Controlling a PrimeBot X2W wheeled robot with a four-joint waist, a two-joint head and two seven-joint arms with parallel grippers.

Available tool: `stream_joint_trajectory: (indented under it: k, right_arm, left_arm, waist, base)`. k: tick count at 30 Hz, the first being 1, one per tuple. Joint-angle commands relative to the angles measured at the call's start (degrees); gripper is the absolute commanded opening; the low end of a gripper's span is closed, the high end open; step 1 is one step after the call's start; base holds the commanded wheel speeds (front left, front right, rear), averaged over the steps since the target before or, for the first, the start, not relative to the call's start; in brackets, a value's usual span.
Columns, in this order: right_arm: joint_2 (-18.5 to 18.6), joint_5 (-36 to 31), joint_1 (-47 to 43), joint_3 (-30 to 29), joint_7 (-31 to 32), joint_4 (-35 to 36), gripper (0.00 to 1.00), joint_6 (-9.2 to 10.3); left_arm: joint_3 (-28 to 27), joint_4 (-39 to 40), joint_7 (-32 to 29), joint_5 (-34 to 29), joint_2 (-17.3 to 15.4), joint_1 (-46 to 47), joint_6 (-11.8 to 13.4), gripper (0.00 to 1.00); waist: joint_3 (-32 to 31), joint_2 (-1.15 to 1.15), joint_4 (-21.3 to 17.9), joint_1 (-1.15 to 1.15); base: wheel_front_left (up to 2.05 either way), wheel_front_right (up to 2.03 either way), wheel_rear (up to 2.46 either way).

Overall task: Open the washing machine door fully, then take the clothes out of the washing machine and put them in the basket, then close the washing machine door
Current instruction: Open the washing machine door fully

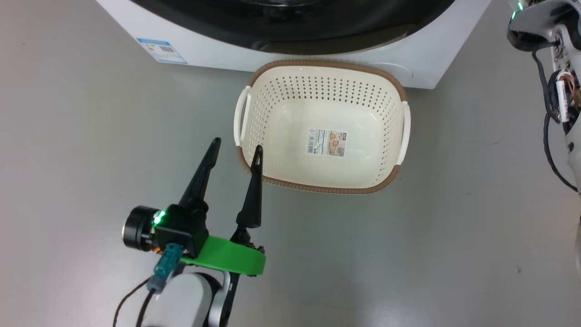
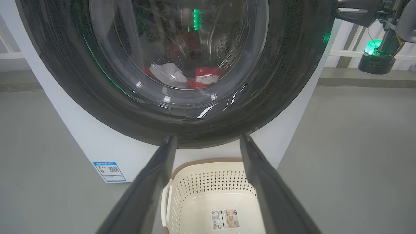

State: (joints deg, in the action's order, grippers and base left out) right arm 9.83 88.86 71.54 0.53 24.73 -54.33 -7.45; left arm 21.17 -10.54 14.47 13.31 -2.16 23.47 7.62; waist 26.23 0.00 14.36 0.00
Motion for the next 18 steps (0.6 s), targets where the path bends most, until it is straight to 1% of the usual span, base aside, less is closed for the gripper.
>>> stream_joint_trajectory:
  k: [1, 10, 18]
  right_arm:
    - [-0.9, -0.4, 1.7, 0.3, 0.1, 1.3, 0.00, -0.03]
    - [-0.5, -0.5, 3.8, 0.5, 1.0, 0.1, 0.00, -0.03]
    - [-0.1, 0.8, 3.4, 0.5, 5.3, 0.1, 0.00, -0.03]
  left_arm:
    - [-1.3, 1.7, 0.5, 0.4, -0.7, 1.0, 0.5, 1.00]
    - [0.2, 2.1, 0.5, 0.7, -0.7, 1.8, 1.2, 1.00]
    - [0.5, 1.9, 0.5, 0.6, -0.7, 2.1, 1.5, 1.00]
  waist:
    - [0.5, 0.00, 0.5, 0.00]
    - [1.2, 0.00, 1.2, 0.00]
    - [1.1, 0.00, 1.0, 0.00]
  base:
    - [0.00, 0.00, 0.00]
    - [0.00, 0.00, 0.00]
    - [0.00, 0.00, 0.00]
